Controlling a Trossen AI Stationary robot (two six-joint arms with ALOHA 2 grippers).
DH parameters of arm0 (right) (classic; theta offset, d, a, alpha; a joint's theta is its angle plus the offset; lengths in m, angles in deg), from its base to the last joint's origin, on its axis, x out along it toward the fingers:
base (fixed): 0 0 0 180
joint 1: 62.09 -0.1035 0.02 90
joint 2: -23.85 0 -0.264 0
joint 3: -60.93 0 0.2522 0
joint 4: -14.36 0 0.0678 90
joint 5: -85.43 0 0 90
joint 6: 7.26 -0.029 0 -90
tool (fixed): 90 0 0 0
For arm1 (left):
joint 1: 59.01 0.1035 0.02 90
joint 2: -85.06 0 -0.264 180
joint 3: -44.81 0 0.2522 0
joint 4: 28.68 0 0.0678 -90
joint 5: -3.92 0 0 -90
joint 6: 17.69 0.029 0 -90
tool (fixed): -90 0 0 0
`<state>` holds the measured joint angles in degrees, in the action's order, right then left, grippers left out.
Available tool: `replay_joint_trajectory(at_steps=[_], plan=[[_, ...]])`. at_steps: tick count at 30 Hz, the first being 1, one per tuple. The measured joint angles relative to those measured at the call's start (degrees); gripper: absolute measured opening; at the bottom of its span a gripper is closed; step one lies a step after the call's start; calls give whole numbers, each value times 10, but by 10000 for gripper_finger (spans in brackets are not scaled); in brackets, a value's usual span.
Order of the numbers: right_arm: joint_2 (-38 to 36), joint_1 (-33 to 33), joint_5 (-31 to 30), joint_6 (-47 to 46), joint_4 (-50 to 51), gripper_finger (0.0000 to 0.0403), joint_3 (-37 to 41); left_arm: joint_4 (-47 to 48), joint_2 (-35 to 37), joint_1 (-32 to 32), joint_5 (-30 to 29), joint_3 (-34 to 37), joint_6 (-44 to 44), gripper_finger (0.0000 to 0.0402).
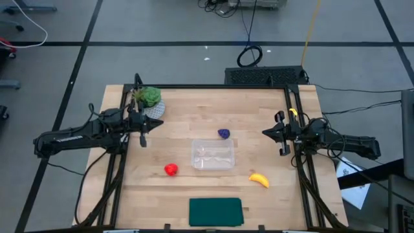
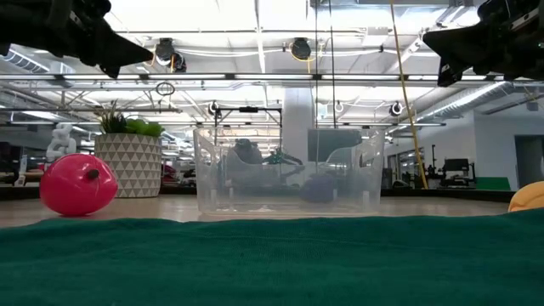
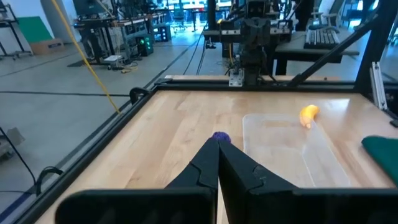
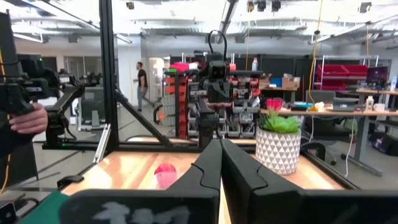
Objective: Pick and placing Produce into tupperware
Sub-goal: Put the banana into the transparent bin
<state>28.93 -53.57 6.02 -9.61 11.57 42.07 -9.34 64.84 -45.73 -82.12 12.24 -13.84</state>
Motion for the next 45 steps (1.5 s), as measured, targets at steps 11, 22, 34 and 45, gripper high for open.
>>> replay_joint_trajectory(at_steps=[11, 22, 34, 45], plan=[[0, 0, 0, 0, 5, 0, 0, 2, 0, 0, 5, 0, -52, 5], [1, 0, 2, -16, 8, 0, 0, 28, 0, 0, -9, 0, 5, 5], [34, 0, 1, -57, 39, 0, -18, -32, 1, -18, -29, 22, 48, 5], [65, 0, 1, -60, 73, 0, -30, -249, 3, -29, -25, 119, 63, 5]])
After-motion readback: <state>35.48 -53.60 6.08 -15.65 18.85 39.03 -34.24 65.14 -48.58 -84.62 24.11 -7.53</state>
